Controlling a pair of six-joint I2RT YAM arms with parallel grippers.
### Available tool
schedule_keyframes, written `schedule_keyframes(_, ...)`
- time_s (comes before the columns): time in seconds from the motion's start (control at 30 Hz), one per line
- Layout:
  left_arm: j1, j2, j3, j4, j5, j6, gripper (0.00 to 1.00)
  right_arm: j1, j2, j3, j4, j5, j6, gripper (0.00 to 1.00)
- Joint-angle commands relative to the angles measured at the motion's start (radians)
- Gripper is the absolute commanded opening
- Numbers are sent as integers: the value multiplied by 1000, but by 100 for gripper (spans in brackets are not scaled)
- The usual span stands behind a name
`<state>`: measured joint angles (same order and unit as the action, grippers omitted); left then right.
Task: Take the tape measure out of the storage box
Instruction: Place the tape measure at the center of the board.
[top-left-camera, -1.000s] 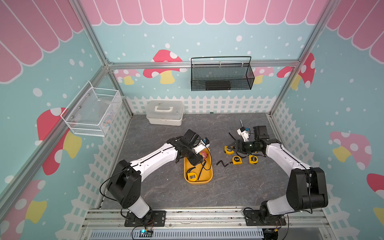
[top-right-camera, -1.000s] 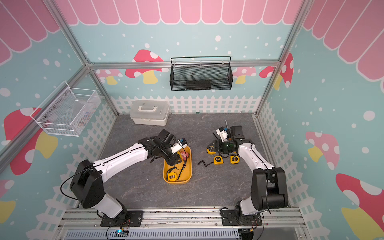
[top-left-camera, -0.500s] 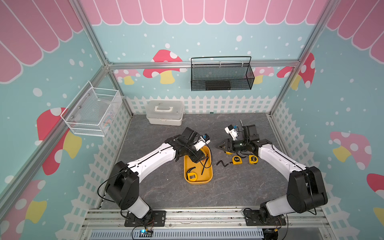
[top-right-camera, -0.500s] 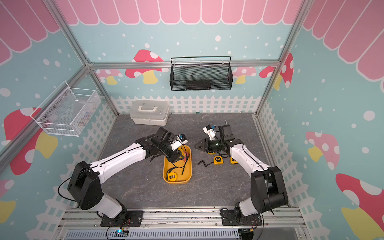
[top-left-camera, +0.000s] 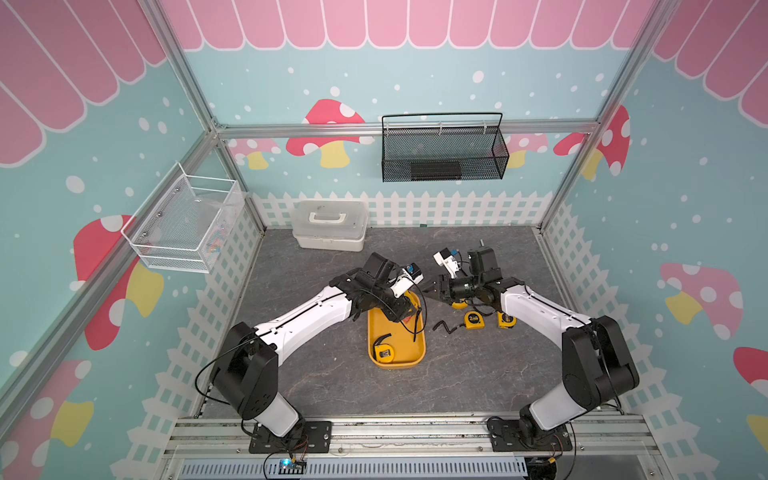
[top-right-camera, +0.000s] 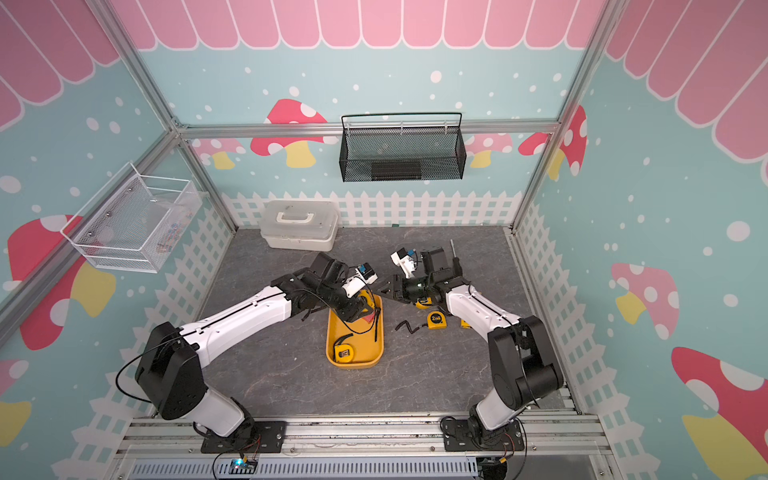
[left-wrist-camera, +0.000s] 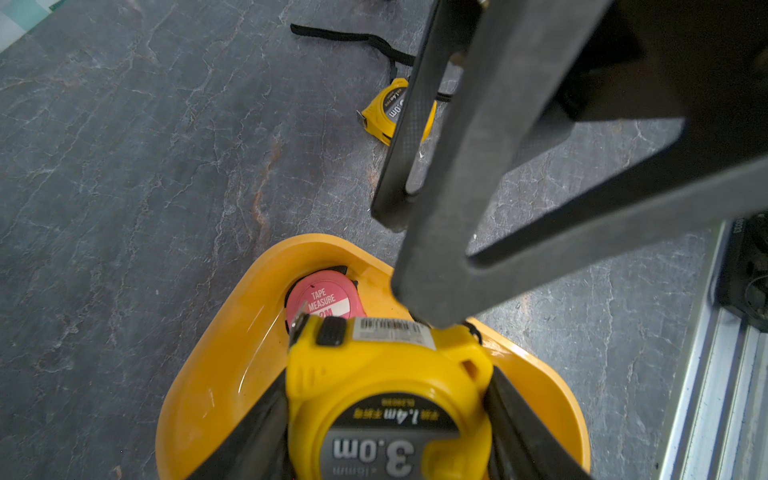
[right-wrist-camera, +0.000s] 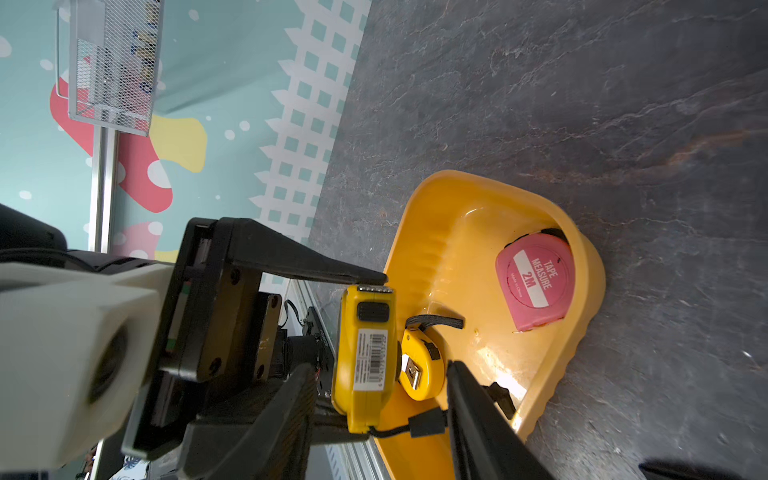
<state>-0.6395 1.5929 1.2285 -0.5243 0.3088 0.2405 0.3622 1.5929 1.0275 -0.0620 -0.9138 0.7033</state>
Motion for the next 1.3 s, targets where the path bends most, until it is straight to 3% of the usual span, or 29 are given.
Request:
schedule_keyframes(0.0, 2, -21, 18, 49, 30, -14, 61, 17, 26, 28, 37, -19, 25, 52)
schedule_keyframes(0.73, 0, 21, 59, 62, 41, -2, 62, 79, 99, 41, 77, -59, 48, 51)
schedule_keyframes(1.27, -1, 20, 51, 61, 47, -1, 64, 89, 116, 40, 83, -57, 51, 38)
